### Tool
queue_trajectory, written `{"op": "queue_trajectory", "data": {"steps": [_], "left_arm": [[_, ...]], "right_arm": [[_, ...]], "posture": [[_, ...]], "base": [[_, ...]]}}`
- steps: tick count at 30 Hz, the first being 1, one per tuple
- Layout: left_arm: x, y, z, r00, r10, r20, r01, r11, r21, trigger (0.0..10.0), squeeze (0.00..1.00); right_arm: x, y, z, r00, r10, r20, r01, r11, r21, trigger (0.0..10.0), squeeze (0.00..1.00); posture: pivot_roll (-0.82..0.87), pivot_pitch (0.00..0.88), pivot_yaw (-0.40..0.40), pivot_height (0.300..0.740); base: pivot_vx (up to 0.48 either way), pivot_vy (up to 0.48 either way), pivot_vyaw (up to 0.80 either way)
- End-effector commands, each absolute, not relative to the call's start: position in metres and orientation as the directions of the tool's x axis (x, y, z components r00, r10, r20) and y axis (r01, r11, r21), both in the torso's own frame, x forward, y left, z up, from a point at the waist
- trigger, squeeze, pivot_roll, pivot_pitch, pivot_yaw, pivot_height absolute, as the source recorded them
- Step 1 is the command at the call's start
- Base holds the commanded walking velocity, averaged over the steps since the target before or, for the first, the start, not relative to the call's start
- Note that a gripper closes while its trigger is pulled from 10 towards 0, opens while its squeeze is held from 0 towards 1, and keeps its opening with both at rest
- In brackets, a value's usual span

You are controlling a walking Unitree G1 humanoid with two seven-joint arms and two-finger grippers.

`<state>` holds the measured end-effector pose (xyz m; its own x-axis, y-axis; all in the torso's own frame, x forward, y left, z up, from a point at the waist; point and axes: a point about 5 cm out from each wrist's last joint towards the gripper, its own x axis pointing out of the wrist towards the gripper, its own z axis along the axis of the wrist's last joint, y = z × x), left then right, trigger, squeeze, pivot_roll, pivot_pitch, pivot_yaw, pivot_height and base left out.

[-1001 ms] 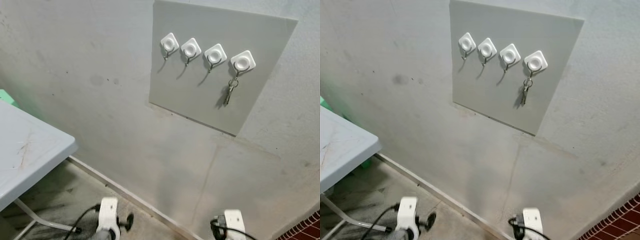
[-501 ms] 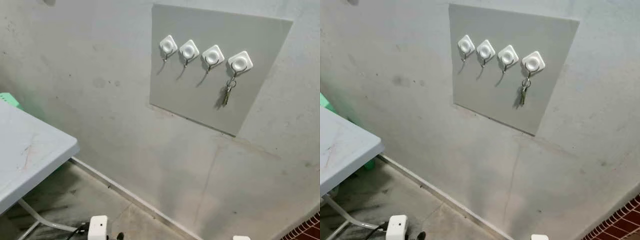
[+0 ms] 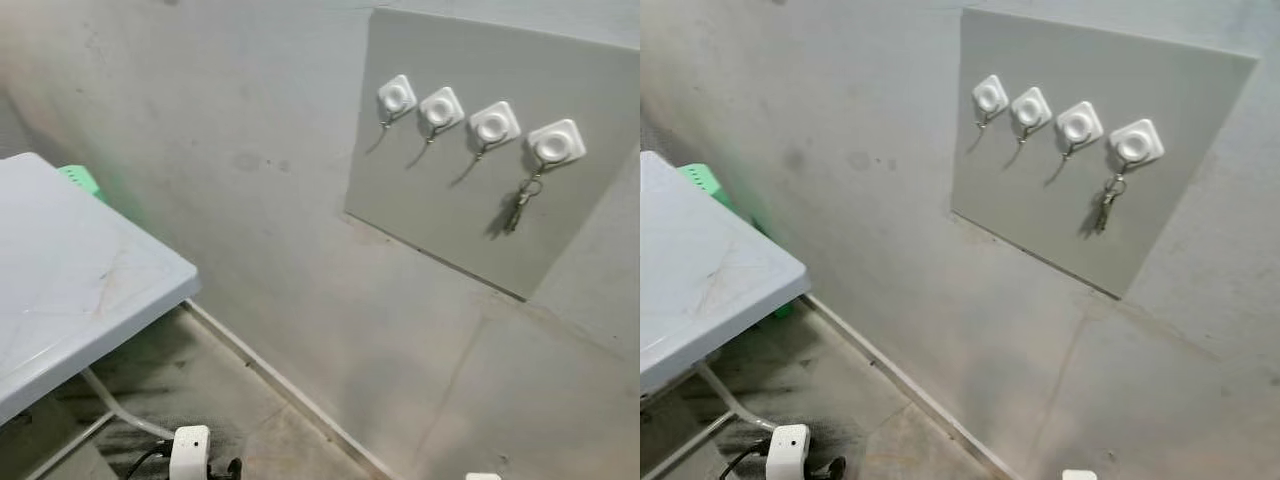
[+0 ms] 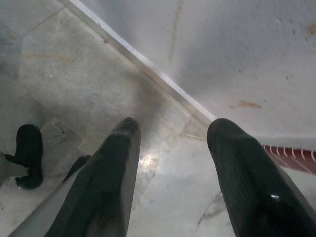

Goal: Hang keys on a hook

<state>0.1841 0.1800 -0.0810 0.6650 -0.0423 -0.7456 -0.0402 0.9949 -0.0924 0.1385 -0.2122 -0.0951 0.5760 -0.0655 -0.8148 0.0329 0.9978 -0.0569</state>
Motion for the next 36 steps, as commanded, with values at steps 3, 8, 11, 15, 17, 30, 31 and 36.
{"op": "queue_trajectory", "data": {"steps": [3, 8, 11, 15, 17, 30, 31, 36], "left_arm": [[0.1840, 0.1798, -0.0812, 0.661, -0.049, -0.749, -0.037, 0.995, -0.097, 10.0, 0.00], [0.1835, 0.1800, -0.0814, 0.661, -0.047, -0.749, -0.039, 0.995, -0.097, 10.0, 0.00], [0.1832, 0.1803, -0.0816, 0.660, -0.045, -0.750, -0.040, 0.995, -0.095, 10.0, 0.00], [0.1823, 0.1813, -0.0819, 0.658, -0.042, -0.752, -0.043, 0.995, -0.093, 10.0, 0.00], [0.1818, 0.1815, -0.0821, 0.657, -0.041, -0.753, -0.043, 0.995, -0.092, 10.0, 0.00], [0.1802, 0.1815, -0.0829, 0.654, -0.040, -0.756, -0.052, 0.994, -0.097, 10.0, 0.00], [0.1802, 0.1816, -0.0829, 0.654, -0.039, -0.756, -0.052, 0.994, -0.097, 10.0, 0.00], [0.1797, 0.1832, -0.0830, 0.653, -0.034, -0.757, -0.064, 0.993, -0.099, 10.0, 0.00]], "right_arm": [[0.1408, -0.2099, -0.0946, 0.581, -0.057, -0.812, 0.013, 0.998, -0.061, 10.0, 0.00], [0.1414, -0.2091, -0.0946, 0.581, -0.052, -0.812, 0.006, 0.998, -0.060, 10.0, 0.00], [0.1416, -0.2089, -0.0946, 0.580, -0.050, -0.813, 0.000, 0.998, -0.062, 10.0, 0.00], [0.1420, -0.2090, -0.0944, 0.580, -0.050, -0.813, 0.001, 0.998, -0.060, 10.0, 0.00], [0.1421, -0.2090, -0.0944, 0.581, -0.049, -0.812, 0.002, 0.998, -0.059, 10.0, 0.00], [0.1413, -0.2090, -0.0947, 0.580, -0.049, -0.813, 0.004, 0.998, -0.057, 10.0, 0.00], [0.1412, -0.2090, -0.0947, 0.580, -0.049, -0.813, 0.004, 0.998, -0.057, 10.0, 0.00], [0.1417, -0.2088, -0.0945, 0.582, -0.050, -0.812, 0.008, 0.998, -0.056, 10.0, 0.00]], "posture": [[-0.01, 0.000, -0.034, 0.740], [-0.01, 0.000, -0.037, 0.740], [-0.01, 0.000, -0.039, 0.740], [-0.01, 0.000, -0.040, 0.740], [-0.01, 0.000, -0.040, 0.740], [-0.01, 0.000, -0.042, 0.740], [-0.01, 0.000, -0.042, 0.740], [-0.01, 0.000, -0.041, 0.740]], "base": [[0.000, 0.000, 0.80], [0.000, 0.000, 0.80], [0.000, 0.000, 0.80], [0.000, 0.000, 0.80], [0.000, 0.000, 0.80], [0.000, 0.000, 0.80], [0.000, 0.000, 0.80], [0.000, 0.000, 0.80]]}}
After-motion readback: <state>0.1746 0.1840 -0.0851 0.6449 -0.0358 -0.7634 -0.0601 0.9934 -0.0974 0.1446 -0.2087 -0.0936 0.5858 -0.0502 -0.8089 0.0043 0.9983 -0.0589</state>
